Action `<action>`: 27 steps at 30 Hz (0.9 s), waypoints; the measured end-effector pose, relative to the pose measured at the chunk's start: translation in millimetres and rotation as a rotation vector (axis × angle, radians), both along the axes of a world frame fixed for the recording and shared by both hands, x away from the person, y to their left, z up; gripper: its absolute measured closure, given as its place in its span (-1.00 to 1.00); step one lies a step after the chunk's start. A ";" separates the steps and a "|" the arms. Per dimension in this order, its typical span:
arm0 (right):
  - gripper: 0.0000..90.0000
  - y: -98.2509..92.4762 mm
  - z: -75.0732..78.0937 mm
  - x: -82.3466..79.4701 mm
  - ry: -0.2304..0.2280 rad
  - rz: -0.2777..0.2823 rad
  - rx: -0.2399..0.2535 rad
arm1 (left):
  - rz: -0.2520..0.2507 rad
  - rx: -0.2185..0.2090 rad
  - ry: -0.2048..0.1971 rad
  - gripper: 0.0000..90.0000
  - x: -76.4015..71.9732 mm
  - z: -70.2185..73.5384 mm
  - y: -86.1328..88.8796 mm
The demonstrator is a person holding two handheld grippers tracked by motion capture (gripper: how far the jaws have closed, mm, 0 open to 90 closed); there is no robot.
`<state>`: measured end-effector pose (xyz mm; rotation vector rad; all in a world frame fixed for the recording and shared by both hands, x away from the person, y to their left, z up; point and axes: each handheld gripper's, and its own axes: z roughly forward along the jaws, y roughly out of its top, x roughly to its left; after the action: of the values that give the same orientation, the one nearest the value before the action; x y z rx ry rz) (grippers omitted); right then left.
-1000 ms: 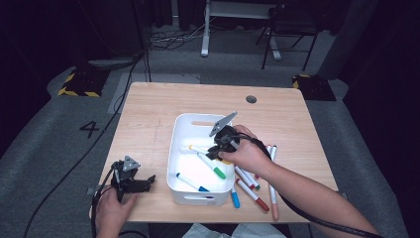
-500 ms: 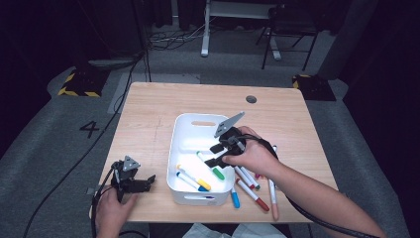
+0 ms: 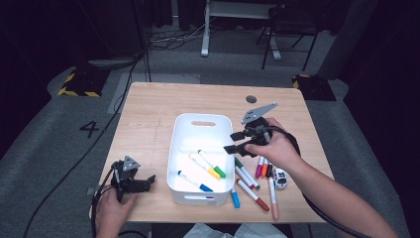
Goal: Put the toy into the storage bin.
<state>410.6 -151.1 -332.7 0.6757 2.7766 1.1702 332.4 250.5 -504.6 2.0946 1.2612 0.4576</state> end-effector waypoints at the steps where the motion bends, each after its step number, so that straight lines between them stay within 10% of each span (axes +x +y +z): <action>1: -0.04 -3.7 0.8 -0.4 -0.002 -0.011 0.003 | 0.005 0.002 -0.005 -0.75 -0.1 -0.3 -0.3; 27: -0.03 -76.6 -33.9 13.4 0.042 -0.228 -0.046 | 0.004 0.002 -0.002 -0.75 -0.4 -0.2 -0.5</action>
<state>424.1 -227.7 -366.6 0.9924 2.6608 1.0564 332.0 250.0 -504.9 2.0928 1.2649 0.4623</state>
